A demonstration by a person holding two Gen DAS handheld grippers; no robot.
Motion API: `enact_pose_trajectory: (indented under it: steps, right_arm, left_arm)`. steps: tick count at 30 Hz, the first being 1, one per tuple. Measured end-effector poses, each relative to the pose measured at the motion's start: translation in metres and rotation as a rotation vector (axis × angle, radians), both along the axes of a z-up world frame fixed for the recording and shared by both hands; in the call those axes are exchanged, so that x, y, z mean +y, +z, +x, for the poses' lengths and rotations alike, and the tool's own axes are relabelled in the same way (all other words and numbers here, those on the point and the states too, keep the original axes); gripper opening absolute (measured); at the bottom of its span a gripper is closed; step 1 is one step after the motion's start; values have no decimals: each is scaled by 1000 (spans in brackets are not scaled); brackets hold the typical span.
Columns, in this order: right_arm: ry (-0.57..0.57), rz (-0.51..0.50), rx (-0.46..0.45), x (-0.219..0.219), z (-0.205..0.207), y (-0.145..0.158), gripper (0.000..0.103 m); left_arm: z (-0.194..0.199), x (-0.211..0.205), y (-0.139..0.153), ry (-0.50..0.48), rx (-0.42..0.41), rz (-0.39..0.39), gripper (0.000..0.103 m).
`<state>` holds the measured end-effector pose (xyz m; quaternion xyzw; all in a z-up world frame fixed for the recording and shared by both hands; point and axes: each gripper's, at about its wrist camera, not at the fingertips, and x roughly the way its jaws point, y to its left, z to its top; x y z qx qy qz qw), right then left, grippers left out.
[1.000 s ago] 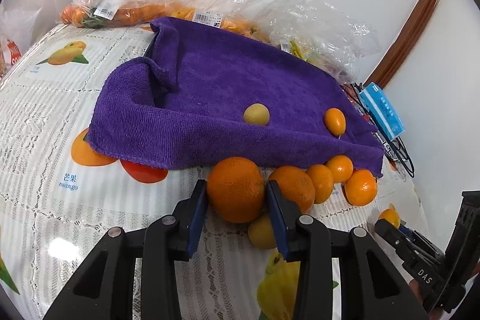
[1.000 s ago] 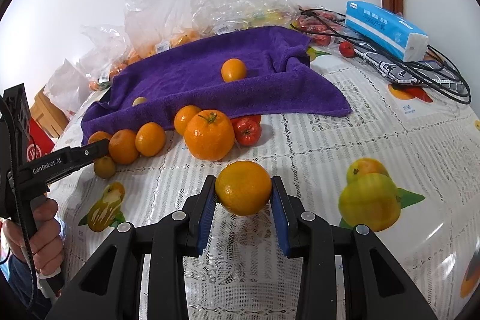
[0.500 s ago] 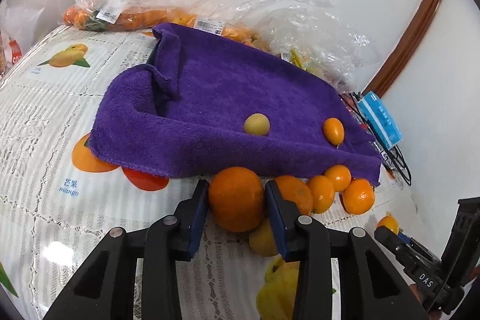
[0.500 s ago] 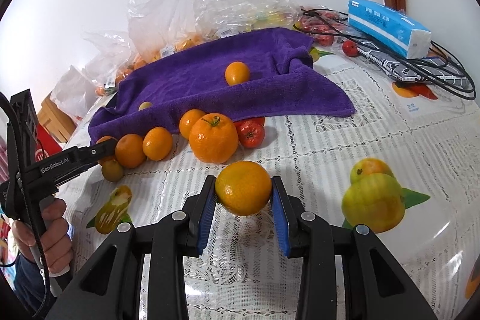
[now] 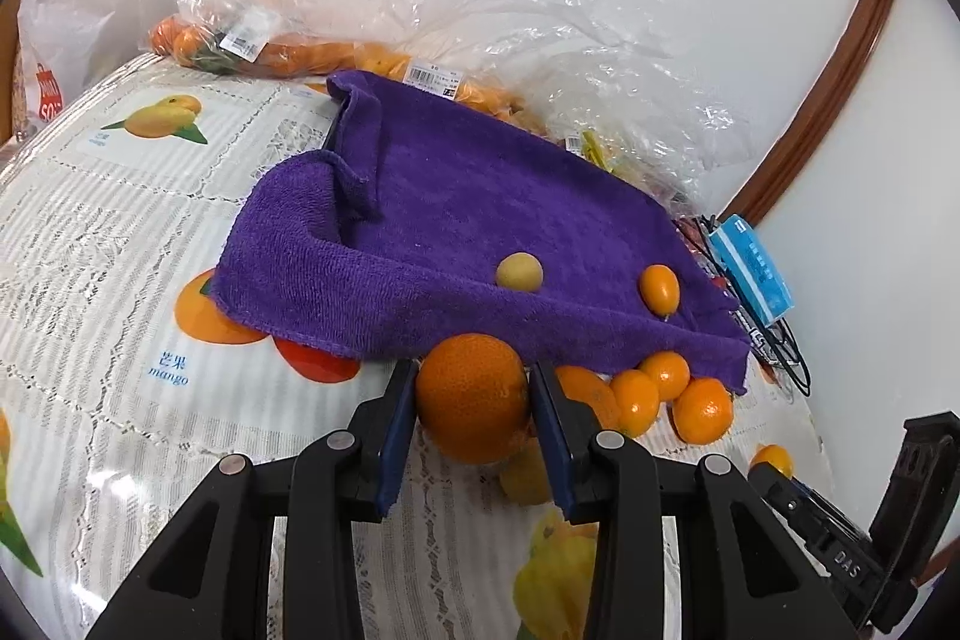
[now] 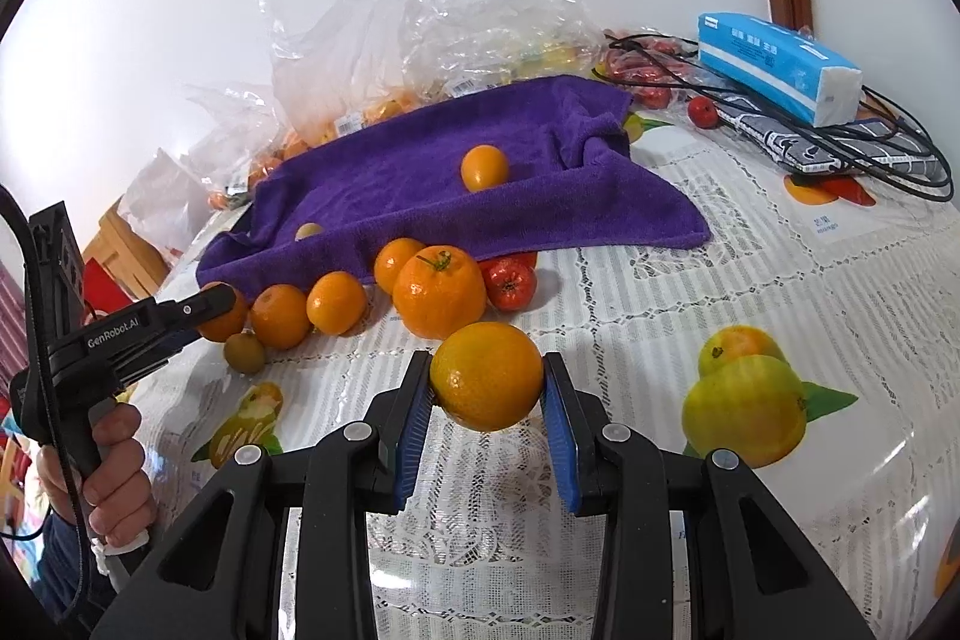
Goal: Organize fruits
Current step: 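Hold the orange and mandarin in both grippers above the tablecloth, then lift and carry the orange and mandarin toward the purple towel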
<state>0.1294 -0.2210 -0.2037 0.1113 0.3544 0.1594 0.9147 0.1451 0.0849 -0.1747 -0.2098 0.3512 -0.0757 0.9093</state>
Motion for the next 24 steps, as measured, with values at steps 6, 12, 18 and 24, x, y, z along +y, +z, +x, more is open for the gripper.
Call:
enact_pose_trajectory:
  steps: [6, 12, 18, 24]
  right_arm:
    - [-24, -26, -12, 2, -9, 3, 36]
    - [-11, -34, -17, 7, -22, 12, 36]
    - [4, -44, -80, 14, -26, 43, 36]
    - [21, -79, -166, 29, -18, 77, 36]
  left_arm:
    - [-14, -1, 7, 18, -41, 38, 36]
    - [-28, -4, 17, 35, -90, 94, 36]
    - [-38, -3, 30, 48, -96, 81, 36]
    - [-36, -4, 56, 47, -145, 91, 36]
